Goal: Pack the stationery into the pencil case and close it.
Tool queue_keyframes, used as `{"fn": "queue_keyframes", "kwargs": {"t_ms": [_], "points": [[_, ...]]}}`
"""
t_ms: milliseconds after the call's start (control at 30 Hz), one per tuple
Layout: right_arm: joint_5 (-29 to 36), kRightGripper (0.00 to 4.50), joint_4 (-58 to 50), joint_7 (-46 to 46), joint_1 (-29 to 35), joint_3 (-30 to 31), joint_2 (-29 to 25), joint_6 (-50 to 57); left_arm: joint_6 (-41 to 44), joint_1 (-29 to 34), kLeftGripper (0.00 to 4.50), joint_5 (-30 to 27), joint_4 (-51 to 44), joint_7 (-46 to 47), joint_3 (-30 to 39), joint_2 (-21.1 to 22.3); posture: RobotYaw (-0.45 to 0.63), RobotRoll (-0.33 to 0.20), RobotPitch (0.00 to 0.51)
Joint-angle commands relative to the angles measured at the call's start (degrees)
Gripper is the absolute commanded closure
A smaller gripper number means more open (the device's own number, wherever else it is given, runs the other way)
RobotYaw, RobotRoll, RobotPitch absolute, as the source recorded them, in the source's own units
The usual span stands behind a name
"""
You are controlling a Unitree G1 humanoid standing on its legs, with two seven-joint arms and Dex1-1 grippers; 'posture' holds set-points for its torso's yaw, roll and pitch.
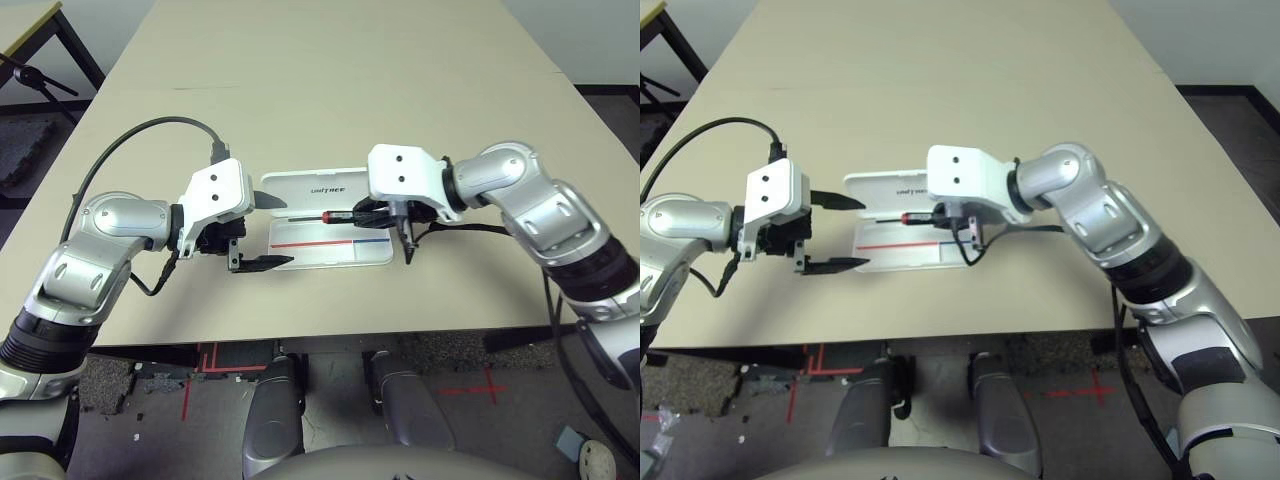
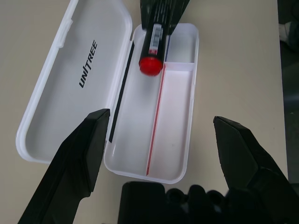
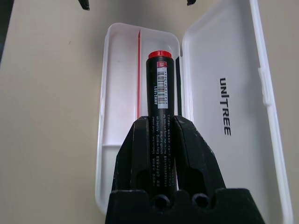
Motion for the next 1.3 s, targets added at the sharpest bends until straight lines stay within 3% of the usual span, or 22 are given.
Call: {"fn": "queue_keyframes", "kwargs": {"t_ms": [33,433,700,800,1000,1300], "points": [[-2.1,4.01,4.0,-0.9,1.0,1.1,1.6,-4.4,0.3,1.0,0.0,0.7,-1.1,0.8,0.4,0.5,-0.02,0.0,0.165],[-5.5,4.01,11.5,-2.4,2.7,0.4,6.5,-11.6,3.0,1.8,0.0,0.2,-1.9,2.7,0.9,0.6,-0.01,0.0,0.16],[-4.8,1.18,12.8,-2.5,3.1,-1.7,7.1,-13.9,7.6,2.5,0.0,-0.3,-2.6,5.7,2.3,0.2,-0.01,0.0,0.168],[-0.6,0.03,10.3,0.7,3.7,-4.2,5.9,-9.4,10.5,1.9,0.0,-0.5,-2.0,8.8,4.3,-0.3,-0.01,0.0,0.171],[6.3,0.03,6.8,8.4,4.0,-8.5,-1.3,-0.4,21.8,3.5,0.0,-0.3,-2.7,16.4,7.9,-0.1,-0.01,0.0,0.177],[15.2,0.03,3.9,17.0,6.3,-14.3,-12.9,8.5,38.0,4.8,0.0,-0.8,-6.5,30.6,12.3,-7.6,-0.01,0.0,0.186]]}}
